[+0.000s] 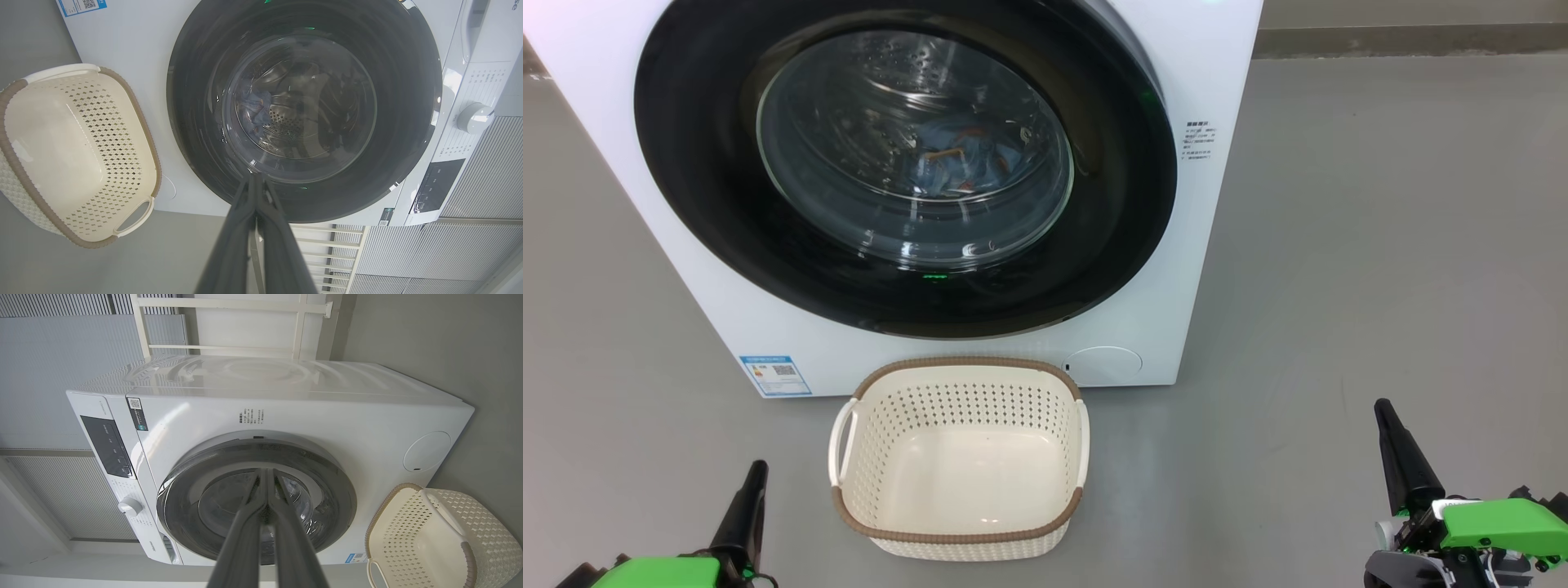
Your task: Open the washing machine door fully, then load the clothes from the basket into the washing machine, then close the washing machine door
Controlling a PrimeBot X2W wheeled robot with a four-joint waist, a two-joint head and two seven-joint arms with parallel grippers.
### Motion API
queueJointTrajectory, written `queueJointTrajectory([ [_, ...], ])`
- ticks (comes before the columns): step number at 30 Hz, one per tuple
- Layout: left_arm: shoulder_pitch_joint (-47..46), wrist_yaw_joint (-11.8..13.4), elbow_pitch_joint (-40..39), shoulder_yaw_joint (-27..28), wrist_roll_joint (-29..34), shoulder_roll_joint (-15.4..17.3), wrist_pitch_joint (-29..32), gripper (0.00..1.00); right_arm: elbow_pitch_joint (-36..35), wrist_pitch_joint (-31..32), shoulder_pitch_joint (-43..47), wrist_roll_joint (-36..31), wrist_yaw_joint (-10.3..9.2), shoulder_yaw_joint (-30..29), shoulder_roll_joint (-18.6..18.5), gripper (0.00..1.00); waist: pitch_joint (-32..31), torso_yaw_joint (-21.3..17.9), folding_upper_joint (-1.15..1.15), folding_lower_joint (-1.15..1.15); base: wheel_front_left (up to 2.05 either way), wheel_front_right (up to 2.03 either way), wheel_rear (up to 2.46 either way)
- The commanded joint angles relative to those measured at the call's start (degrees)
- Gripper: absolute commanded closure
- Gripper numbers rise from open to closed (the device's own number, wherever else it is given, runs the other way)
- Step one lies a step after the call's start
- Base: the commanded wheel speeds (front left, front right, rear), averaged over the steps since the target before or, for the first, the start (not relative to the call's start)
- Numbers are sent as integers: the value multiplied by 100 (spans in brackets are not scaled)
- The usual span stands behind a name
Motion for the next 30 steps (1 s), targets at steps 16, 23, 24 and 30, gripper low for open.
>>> queueJointTrajectory([
  [16, -277, -52, -103, 197, -45, 74, 42, 100, -167, 51, -74, 25, 9, 90, 4, 100, 0, 0, 0, 0, 0, 0, 0],
  [23, -277, -53, -103, 197, -45, 74, 42, 100, -166, 54, -74, 23, 9, 86, 6, 100, 0, 0, 0, 0, 0, 0, 0],
  [24, -277, -53, -103, 197, -45, 74, 42, 100, -166, 54, -74, 22, 9, 86, 7, 100, 0, 0, 0, 0, 0, 0, 0],
  [30, -277, -53, -103, 197, -45, 74, 42, 100, -166, 56, -75, 20, 9, 84, 8, 100, 0, 0, 0, 0, 0, 0, 0],
])
